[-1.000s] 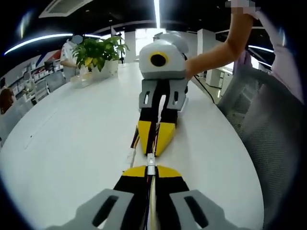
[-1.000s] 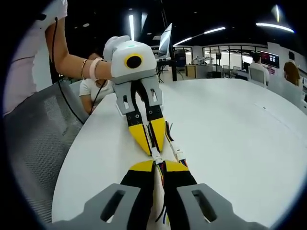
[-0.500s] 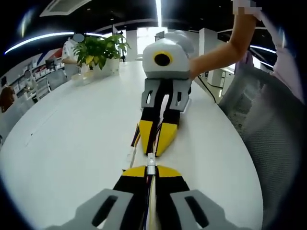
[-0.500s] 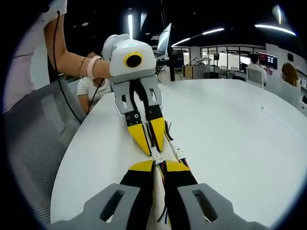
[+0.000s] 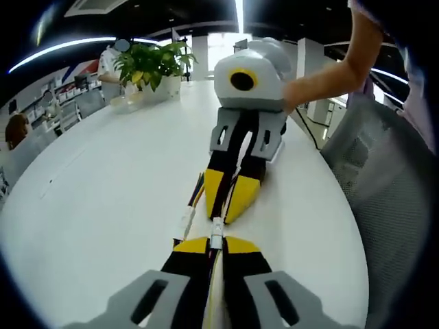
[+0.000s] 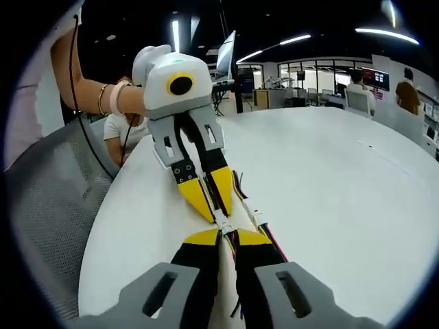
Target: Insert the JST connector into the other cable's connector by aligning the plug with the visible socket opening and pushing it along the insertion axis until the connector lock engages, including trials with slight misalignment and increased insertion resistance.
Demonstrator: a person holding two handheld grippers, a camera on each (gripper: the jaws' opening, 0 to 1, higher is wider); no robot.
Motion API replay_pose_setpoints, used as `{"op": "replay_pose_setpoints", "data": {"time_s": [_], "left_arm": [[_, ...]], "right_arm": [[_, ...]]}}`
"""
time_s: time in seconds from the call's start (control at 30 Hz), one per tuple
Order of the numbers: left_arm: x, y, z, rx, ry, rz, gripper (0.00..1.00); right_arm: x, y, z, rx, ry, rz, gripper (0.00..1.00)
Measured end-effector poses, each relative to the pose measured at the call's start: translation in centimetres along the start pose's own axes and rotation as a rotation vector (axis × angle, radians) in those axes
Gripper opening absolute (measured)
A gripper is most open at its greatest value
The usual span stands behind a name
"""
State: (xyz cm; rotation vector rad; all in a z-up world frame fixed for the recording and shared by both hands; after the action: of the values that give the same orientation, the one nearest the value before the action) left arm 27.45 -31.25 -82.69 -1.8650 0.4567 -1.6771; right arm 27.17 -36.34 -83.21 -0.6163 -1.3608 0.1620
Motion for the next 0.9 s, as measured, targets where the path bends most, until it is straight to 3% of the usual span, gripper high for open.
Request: {"op": "replay_pose_setpoints", "data": {"time_s": [0.37, 0.67, 0.83, 0.9], "left_arm": [[-0.6, -1.2, -0.9, 0.044, -0.043, 0.053, 0.13], [1.5, -4.0, -1.0, 0.140, -0.139, -0.073, 0.23], [2.4, -5.6, -1.7, 0.175, -0.121, -0.100, 0.26], [3.0, -6.4, -2.1, 0.188, -0.132, -0.123, 0.30]], "right_arm": [[0.5, -0.6, 0.5, -0.036, 0.049, -0.013, 0.05], [1.6, -2.0, 1.4, -0.081, 0.075, -0.046, 0.10], [2.5, -3.2, 2.3, -0.109, 0.098, -0.052, 0.18], [4.3, -4.1, 3.1, -0.103, 0.135, -0.128, 0.22]]}}
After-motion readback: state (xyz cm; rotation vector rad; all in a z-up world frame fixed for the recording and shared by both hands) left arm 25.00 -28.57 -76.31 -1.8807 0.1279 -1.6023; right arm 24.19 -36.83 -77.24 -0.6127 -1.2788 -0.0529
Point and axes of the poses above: the point that each gripper's makers call its tool centre point, and the gripper's own axes: y roughly forward along the fingers, z roughly to its left, x roughly out of its top, the point moved 3 cm from there along -y, roughly backward along the fingers, and after that the axes turned 5 degrees about -x, right-handed, at the moved point
